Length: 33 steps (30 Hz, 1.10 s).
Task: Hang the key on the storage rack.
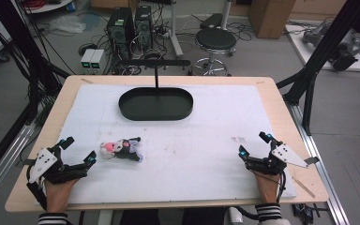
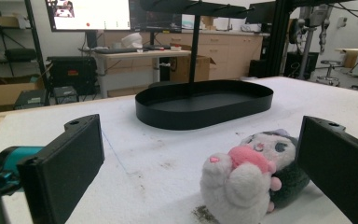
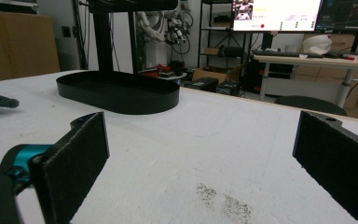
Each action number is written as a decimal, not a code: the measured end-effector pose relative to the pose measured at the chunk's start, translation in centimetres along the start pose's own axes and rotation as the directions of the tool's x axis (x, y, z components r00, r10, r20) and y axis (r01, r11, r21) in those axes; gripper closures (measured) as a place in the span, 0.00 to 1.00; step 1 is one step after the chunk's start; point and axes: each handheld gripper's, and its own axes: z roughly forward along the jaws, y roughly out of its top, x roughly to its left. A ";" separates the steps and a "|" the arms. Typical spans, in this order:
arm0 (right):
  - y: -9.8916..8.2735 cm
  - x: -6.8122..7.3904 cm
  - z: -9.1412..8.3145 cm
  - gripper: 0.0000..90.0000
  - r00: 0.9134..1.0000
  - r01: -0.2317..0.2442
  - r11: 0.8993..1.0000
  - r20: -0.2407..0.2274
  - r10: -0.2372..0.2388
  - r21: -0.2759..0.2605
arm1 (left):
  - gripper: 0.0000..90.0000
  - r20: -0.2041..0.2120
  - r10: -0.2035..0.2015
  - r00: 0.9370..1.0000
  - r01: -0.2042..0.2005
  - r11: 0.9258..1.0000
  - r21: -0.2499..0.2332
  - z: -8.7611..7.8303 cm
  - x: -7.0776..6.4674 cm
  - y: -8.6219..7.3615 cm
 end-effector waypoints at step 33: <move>0.0 0.2 0.0 0.03 1.000 0.019 1.000 0.013 -0.019 0.006 | 0.02 0.122 0.000 0.993 -0.006 0.999 0.048 0.8 1.2 2.5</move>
